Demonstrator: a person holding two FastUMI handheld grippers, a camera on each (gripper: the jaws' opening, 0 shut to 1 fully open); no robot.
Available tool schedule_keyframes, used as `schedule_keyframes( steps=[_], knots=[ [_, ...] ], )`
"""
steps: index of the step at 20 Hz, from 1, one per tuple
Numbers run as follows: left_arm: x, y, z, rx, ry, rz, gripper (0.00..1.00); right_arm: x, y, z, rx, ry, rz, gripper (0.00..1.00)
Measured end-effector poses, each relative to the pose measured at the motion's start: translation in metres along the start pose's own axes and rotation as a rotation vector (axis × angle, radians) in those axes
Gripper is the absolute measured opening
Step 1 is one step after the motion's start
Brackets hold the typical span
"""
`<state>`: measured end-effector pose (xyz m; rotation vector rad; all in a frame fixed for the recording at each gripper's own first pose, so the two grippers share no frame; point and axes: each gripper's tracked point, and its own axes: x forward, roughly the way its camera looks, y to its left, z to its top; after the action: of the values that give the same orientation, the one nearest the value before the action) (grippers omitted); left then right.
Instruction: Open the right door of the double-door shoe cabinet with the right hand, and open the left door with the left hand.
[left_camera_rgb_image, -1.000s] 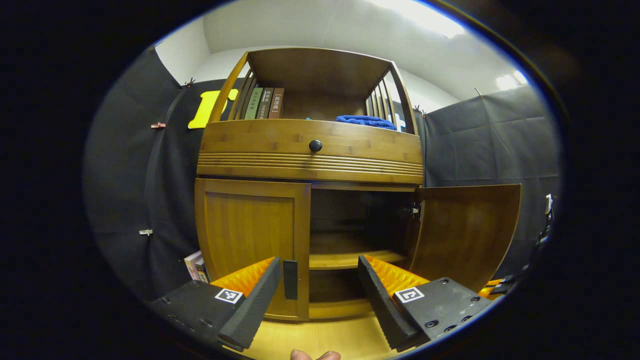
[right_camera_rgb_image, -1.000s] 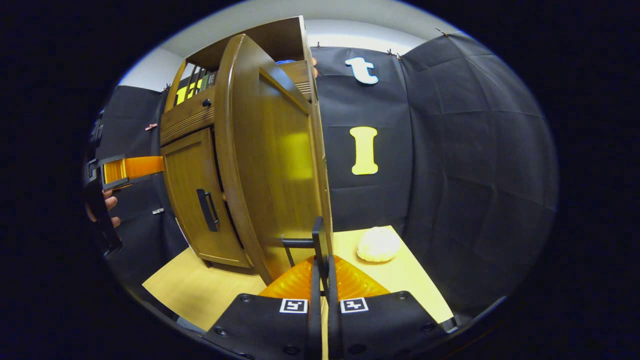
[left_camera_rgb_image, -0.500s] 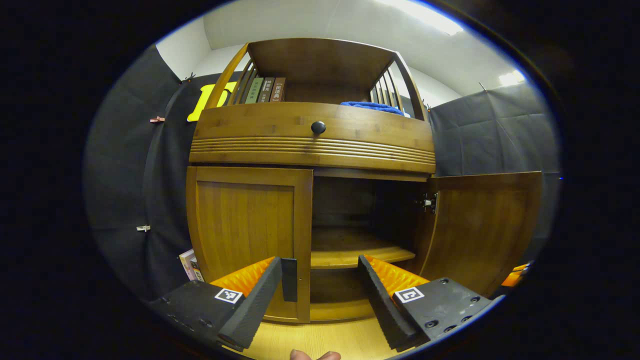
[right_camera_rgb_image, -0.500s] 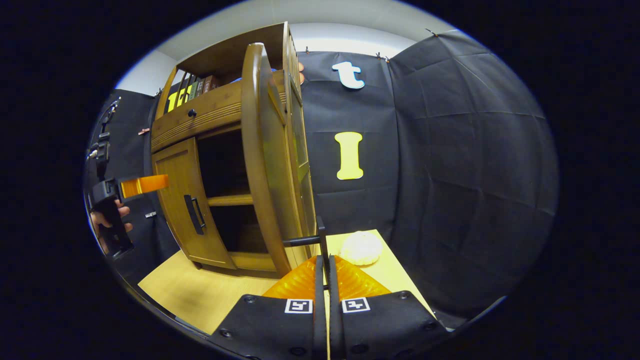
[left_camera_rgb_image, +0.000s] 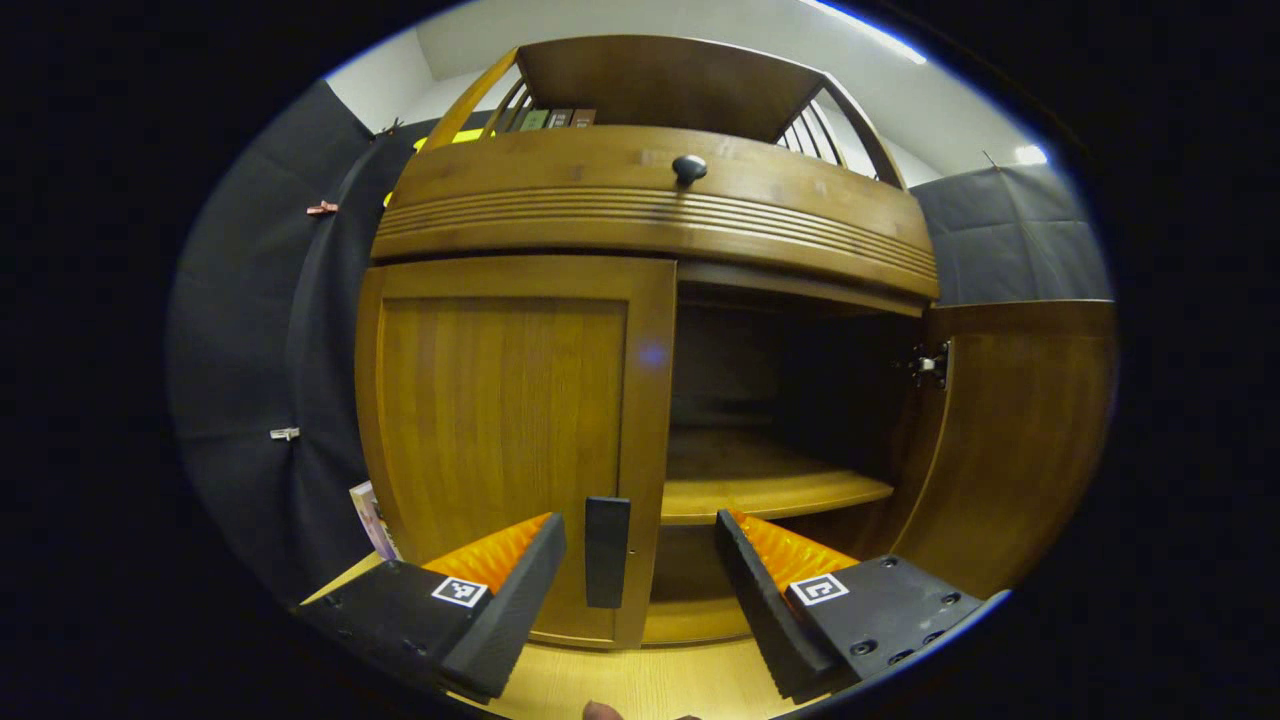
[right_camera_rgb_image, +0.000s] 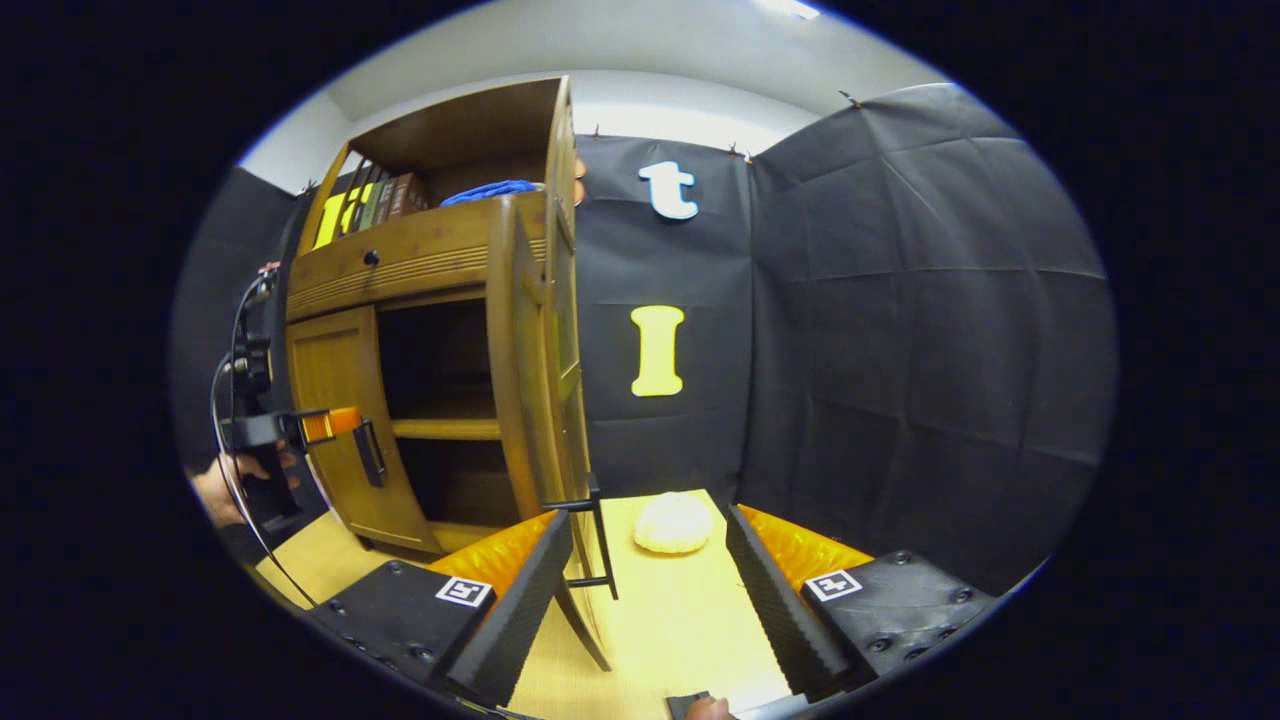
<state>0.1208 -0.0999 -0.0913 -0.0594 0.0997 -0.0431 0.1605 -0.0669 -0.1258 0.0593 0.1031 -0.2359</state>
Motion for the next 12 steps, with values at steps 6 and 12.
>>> schedule_keyframes(
  steps=[6, 12],
  knots=[
    [0.046, 0.019, -0.037, 0.002, 0.068, 0.027, 0.72, 0.007, -0.005, 0.015, 0.006, -0.085, -0.038, 0.98],
    [0.072, 0.025, -0.051, 0.012, 0.1, 0.021, 0.5, -0.001, -0.008, 0.014, -0.017, -0.066, -0.057, 0.98]
  ],
)
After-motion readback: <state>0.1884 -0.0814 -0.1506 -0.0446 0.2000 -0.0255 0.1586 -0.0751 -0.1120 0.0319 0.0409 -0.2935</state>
